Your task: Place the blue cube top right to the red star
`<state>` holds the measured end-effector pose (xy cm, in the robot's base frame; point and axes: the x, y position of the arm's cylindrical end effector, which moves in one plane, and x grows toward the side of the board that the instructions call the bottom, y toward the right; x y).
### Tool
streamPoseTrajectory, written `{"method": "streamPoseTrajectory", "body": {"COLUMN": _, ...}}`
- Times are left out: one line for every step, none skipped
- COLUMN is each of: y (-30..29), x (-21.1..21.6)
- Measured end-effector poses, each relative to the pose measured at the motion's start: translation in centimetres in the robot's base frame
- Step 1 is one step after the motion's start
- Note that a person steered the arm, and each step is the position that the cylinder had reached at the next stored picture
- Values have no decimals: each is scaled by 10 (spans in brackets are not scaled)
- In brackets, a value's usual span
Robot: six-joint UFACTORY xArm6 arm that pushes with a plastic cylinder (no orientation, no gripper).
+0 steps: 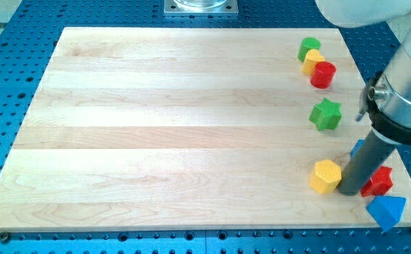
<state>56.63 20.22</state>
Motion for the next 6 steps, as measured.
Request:
{"method": "streamPoseTrajectory", "body": {"y": -22, "x": -11}}
{"method": "streamPoseTrajectory", "body": {"y": -31, "x": -18}}
{"method": "streamPoseTrajectory", "body": {"y": -20, "x": -20}}
{"method": "streamPoseTrajectory", "body": {"y": 14, "x": -25}}
{"method": "streamPoseTrajectory", "body": {"y": 28, "x": -36}}
{"method": "streamPoseTrajectory", "body": {"y": 28, "x": -36}}
